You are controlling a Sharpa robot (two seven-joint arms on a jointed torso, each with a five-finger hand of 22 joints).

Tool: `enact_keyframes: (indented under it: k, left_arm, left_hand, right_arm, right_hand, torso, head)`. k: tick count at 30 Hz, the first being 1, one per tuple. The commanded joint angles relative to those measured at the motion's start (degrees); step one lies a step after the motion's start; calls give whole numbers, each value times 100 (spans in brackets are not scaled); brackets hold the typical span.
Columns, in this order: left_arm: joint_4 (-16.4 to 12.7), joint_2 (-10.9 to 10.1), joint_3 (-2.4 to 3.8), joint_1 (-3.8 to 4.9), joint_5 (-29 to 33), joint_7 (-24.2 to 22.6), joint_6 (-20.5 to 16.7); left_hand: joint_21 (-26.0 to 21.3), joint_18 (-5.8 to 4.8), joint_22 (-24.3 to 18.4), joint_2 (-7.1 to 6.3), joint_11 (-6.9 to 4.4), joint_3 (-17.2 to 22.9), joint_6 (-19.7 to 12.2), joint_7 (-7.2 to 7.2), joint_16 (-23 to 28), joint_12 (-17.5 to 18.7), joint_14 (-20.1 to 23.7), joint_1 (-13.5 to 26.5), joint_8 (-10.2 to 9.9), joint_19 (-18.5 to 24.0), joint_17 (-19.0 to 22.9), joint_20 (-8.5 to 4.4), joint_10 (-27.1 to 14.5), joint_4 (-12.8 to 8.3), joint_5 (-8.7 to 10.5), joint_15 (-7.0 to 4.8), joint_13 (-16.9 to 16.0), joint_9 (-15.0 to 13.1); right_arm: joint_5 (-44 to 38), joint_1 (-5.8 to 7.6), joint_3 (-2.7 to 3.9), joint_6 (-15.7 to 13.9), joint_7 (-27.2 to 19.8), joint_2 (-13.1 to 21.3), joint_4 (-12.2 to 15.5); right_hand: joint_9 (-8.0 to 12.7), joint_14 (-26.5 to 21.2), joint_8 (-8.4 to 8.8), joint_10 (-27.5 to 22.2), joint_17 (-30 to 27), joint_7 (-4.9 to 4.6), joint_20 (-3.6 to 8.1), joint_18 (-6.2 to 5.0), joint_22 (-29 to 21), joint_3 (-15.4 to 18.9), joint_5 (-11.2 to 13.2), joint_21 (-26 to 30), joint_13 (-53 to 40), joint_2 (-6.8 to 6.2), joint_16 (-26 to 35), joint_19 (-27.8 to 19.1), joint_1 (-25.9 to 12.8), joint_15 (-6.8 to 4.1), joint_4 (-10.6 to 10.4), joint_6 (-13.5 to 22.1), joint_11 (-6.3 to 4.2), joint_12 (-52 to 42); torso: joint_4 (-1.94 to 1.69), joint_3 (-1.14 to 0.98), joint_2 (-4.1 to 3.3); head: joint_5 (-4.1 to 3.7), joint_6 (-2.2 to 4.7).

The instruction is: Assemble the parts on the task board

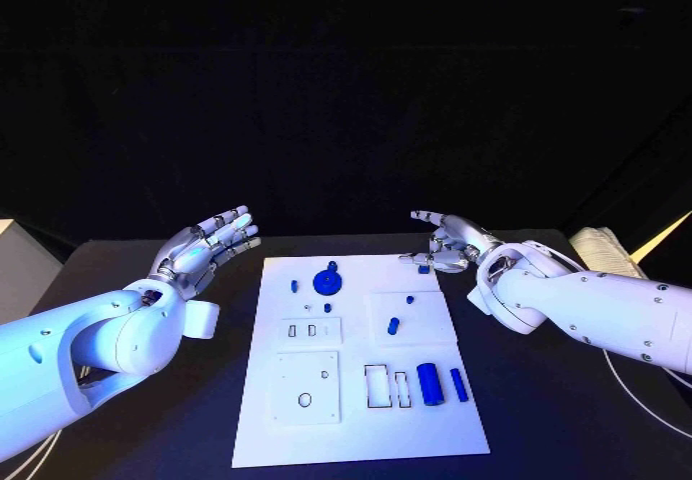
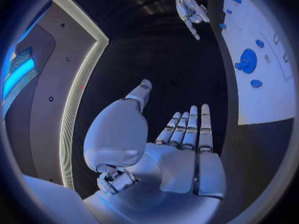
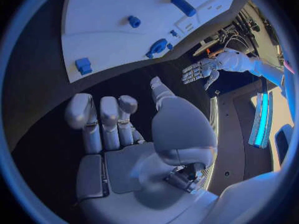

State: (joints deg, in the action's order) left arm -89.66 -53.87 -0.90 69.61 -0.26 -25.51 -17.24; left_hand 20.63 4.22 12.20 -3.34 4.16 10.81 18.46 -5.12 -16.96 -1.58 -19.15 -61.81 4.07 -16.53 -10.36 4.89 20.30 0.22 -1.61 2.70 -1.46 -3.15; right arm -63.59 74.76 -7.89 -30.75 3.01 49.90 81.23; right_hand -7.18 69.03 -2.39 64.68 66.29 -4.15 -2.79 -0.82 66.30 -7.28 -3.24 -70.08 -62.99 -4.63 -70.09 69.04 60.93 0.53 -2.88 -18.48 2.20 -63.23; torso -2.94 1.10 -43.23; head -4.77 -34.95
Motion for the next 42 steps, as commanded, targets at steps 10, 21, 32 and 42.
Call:
enact_keyframes:
  k: [10, 21, 32, 42]
  left_arm:
    - [-25, 585, 58, -593, 16, -282, -1729]
    - [-30, 914, 90, -941, 26, -426, -2676]
    - [-30, 918, 90, -945, 26, -428, -2688]
    - [-30, 918, 90, -945, 26, -428, -2688]
  left_hand:
    - [-2063, -422, -1220, 334, -416, -1081, -1846, 512, 1696, 158, 1915, 6181, -407, 1653, 1036, -489, -2030, -22, 161, -270, 146, 315]
    - [-2063, -422, -1220, 334, -416, -1081, -1846, 512, 1696, 158, 1915, 6181, -407, 1653, 1036, -489, -2030, -22, 161, -270, 146, 315]
    - [-2063, -422, -1220, 334, -416, -1081, -1846, 512, 1696, 158, 1915, 6181, -407, 1653, 1036, -489, -2030, -22, 161, -270, 146, 315]
    - [-2063, -422, -1220, 334, -416, -1081, -1846, 512, 1696, 158, 1915, 6181, -407, 1653, 1036, -489, -2030, -22, 161, -270, 146, 315]
  right_arm:
    - [1771, -390, 210, -379, -938, -141, 244]
    - [3858, -877, 473, -815, -2004, -314, 530]
    - [5824, -1335, 722, -1225, -3007, -476, 799]
    - [6359, -1460, 789, -1337, -3281, -521, 873]
  right_hand:
    - [718, -6903, 239, -6468, -6629, 415, 279, 82, -6630, 728, 324, 7008, 6299, 463, 7009, -6904, -6093, -53, 288, 1848, -220, 6323]
    - [718, -6903, 239, -6468, -6629, 415, 279, 82, -6630, 728, 324, 7008, 6299, 463, 7009, -6904, -6093, -53, 288, 1848, -220, 6323]
    - [718, -6903, 239, -6468, -6629, 415, 279, 82, -6630, 728, 324, 7008, 6299, 463, 7009, -6904, -6093, -53, 288, 1848, -220, 6323]
    - [718, -6903, 239, -6468, -6629, 415, 279, 82, -6630, 728, 324, 7008, 6299, 463, 7009, -6904, -6093, -53, 288, 1848, -220, 6323]
  torso:
    - [205, -76, 841]
    - [294, -110, 1205]
    - [294, -110, 1205]
    - [294, -110, 1205]
  head:
    - [331, 40]
    - [477, 57]
    - [477, 57]
    - [477, 57]
